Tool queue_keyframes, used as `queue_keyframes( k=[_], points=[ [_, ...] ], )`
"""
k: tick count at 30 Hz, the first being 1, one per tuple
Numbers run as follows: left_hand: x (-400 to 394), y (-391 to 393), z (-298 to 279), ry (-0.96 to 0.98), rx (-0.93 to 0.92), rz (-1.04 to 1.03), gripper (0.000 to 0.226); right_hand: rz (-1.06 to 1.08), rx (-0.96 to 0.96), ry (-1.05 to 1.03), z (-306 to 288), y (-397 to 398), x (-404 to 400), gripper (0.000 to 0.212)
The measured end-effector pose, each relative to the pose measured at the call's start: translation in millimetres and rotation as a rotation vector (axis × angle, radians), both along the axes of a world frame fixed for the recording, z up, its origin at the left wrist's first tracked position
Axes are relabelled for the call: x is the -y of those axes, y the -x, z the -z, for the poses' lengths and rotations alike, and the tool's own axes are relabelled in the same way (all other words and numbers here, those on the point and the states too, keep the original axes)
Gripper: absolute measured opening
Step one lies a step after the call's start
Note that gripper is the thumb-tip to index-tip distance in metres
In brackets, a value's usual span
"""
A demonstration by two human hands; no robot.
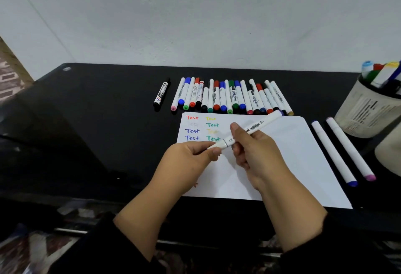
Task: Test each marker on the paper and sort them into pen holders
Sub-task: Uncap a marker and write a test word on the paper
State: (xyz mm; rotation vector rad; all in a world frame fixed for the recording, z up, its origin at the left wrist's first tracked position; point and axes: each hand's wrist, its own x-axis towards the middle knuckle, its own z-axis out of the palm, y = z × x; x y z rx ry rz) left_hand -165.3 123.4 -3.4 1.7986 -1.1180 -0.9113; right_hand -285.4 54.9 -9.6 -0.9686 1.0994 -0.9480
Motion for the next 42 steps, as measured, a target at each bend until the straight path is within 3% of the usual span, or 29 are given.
queue_keyframes(
  k=[12, 19, 23, 25, 32, 38, 42],
  points=[
    [-5.9, -18.7, -2.8, -0.107, 0.264, 0.165, 0.028, -0.125, -0.062, 0.16, 4.7, -8.7, -4.8, 0.027],
    [-9.9, -31.7, -7.8, -0.138, 0.142, 0.203, 0.028, -0.199, -0.06, 0.169, 5.0, -14.3, -7.3, 0.023],
    [-18.3, -43.1, -9.5, -0.133, -0.027, 0.2, 0.032, -0.043, 0.148, 0.077, -3.1, -3.9, 6.6, 0.02],
    [-22.7, -51.2, -8.5, -0.132, -0.048, 0.165, 0.035, 0.006, 0.134, 0.067, -6.7, 5.4, 13.4, 0.021],
    [-15.8, -48.7, -0.7, -0.126, 0.245, 0.048, 0.016, 0.023, -0.037, 0.072, 3.6, -2.8, 1.6, 0.019],
    [-11.4, -44.7, 4.3, -0.044, 0.331, -0.028, 0.03, 0.046, -0.107, 0.155, 9.0, 2.4, -5.0, 0.016],
    [-6.0, -44.5, 8.1, -0.028, 0.399, -0.018, 0.031, 0.051, -0.176, 0.252, 13.0, 3.7, -6.0, 0.026]
  ],
)
